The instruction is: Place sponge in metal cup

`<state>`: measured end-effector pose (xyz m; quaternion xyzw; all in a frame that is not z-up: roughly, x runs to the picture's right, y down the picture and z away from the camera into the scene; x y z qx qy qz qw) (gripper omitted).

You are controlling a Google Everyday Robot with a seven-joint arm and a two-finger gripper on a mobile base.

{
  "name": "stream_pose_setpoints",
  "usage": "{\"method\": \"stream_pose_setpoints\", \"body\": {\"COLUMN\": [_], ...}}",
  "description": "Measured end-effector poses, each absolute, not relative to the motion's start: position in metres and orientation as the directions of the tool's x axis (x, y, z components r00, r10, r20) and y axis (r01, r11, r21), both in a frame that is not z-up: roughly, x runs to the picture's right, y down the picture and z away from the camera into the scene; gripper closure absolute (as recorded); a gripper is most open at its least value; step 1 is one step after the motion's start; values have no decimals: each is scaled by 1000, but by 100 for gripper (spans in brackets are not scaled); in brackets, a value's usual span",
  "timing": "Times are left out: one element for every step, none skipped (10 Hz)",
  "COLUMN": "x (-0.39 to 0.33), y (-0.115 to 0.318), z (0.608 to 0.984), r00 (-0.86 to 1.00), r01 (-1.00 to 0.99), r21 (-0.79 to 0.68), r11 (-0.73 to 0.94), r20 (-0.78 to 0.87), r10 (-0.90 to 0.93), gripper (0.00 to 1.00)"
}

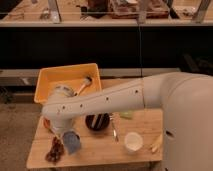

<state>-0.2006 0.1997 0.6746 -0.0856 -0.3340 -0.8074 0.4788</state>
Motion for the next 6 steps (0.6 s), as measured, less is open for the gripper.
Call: {"method": "stream_pose_setpoints", "body": {"x": [-201, -200, -201, -202, -201, -200], "y": [200, 200, 202, 203, 202, 202], "z": [675, 675, 676, 675, 676, 677], "r00": [-528, -530, -535, -538, -538, -539], "r01": [830, 830, 829, 827, 827, 827], "r21": [454, 451, 444, 443, 441, 441], "r11": [-323, -329, -341, -345, -348, -349], "r20": [455, 452, 448, 447, 446, 447], "r10": [-717, -717, -716, -715, -715, -714], "gripper": [44, 36, 32, 32, 32, 32]}}
